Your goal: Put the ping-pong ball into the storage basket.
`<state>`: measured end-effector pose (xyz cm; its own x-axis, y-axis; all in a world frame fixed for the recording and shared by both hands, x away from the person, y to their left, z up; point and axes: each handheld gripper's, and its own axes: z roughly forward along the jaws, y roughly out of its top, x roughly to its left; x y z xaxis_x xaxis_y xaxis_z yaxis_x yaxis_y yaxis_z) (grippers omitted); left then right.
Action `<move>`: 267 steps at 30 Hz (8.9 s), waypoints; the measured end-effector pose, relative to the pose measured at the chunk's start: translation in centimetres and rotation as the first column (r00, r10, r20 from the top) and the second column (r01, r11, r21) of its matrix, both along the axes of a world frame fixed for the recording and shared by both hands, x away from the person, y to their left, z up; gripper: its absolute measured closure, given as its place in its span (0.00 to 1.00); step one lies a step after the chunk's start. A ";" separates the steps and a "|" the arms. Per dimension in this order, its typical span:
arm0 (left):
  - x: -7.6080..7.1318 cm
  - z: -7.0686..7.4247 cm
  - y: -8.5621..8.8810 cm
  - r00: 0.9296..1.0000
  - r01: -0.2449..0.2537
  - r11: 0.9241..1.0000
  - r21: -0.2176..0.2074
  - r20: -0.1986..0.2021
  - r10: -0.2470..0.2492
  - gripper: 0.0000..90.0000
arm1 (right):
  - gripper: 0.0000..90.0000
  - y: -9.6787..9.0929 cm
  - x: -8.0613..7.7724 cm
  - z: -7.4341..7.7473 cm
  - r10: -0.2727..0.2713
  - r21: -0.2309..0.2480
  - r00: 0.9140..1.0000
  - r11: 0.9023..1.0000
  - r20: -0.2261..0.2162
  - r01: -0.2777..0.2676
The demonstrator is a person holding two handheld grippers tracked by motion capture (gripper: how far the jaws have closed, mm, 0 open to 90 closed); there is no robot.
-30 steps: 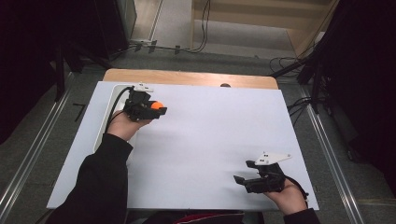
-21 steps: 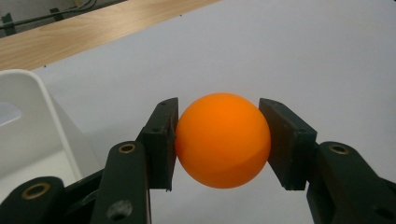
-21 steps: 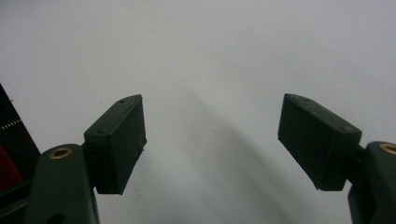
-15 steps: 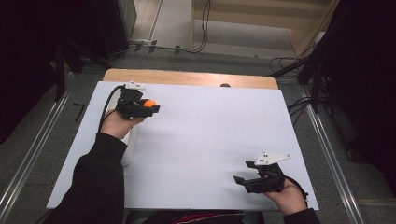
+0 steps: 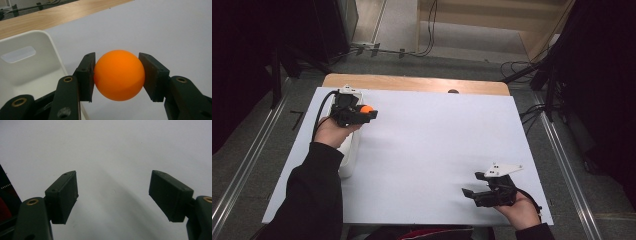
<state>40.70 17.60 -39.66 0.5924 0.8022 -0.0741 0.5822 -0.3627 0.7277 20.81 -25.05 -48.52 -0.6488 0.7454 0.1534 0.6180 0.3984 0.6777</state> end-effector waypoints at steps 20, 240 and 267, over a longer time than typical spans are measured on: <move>0.3 0.2 2.2 0.998 -0.058 0.998 -0.004 0.001 0.058 0.55 | 0.24 0.1 0.0 0.0 -0.004 0.001 1.000 1.000 -0.006 0.004; -11.2 -6.2 -4.9 0.925 0.381 0.924 -0.042 0.009 -0.381 0.21 | 0.24 0.0 0.0 0.2 0.001 0.005 1.000 1.000 -0.004 -0.001; -13.3 -7.2 -2.8 0.873 0.485 0.874 -0.020 -0.036 -0.486 0.21 | 0.24 0.0 0.0 0.2 0.003 0.002 1.000 1.000 -0.002 -0.003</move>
